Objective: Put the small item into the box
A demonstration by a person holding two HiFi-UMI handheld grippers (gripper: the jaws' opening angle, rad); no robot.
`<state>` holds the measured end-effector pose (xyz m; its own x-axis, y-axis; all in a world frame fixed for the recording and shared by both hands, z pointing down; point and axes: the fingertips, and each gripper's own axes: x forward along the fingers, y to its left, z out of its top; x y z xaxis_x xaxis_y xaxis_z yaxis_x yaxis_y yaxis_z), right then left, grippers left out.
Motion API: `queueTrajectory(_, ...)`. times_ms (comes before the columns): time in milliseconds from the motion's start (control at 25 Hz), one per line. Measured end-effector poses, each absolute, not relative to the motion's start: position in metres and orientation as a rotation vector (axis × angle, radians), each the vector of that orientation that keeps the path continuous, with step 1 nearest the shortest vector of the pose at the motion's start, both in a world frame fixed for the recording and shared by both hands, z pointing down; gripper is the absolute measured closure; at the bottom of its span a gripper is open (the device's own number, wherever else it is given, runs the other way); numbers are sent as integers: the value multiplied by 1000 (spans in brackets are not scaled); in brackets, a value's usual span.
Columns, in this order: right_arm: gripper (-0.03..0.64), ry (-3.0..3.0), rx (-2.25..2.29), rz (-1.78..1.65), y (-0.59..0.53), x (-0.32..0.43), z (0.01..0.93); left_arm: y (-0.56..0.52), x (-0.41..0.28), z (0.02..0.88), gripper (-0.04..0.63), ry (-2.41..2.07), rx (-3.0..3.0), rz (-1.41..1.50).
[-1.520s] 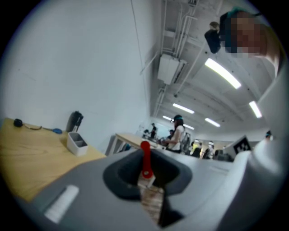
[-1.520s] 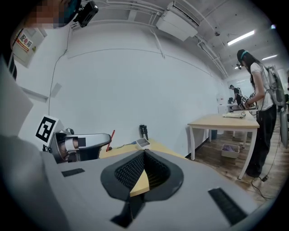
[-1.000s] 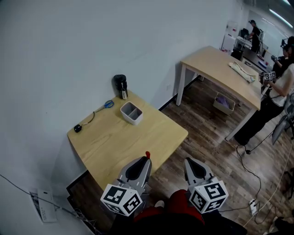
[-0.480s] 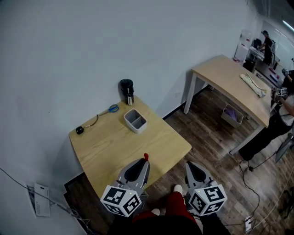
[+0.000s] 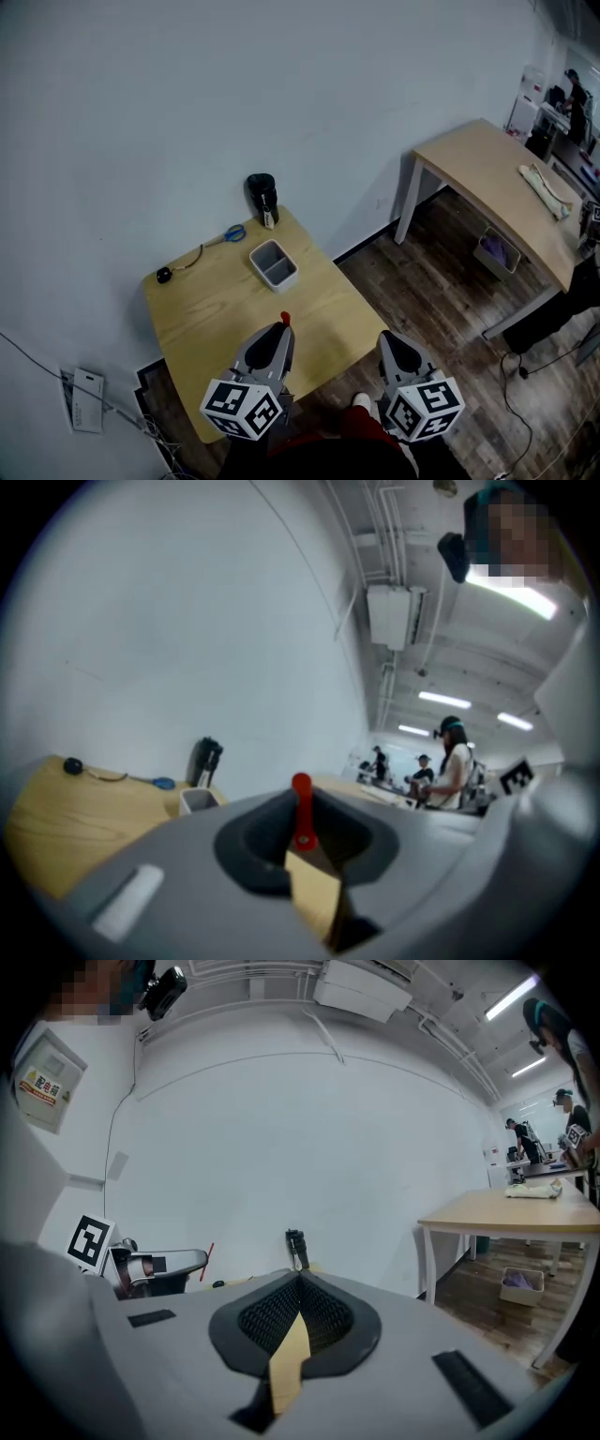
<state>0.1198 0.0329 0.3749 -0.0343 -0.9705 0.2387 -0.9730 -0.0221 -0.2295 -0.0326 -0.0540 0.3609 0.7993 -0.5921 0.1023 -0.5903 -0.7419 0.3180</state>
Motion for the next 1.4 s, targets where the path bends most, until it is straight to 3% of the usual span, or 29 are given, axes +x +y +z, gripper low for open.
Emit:
queueTrajectory(600,609,-2370,1895,577,-30,204,385,-103,31,367,541,-1221,2513,-1)
queueTrajectory(1400,609,-2497,1672,648,-77,203,402,-152,16,375,541,-1475,2444,109)
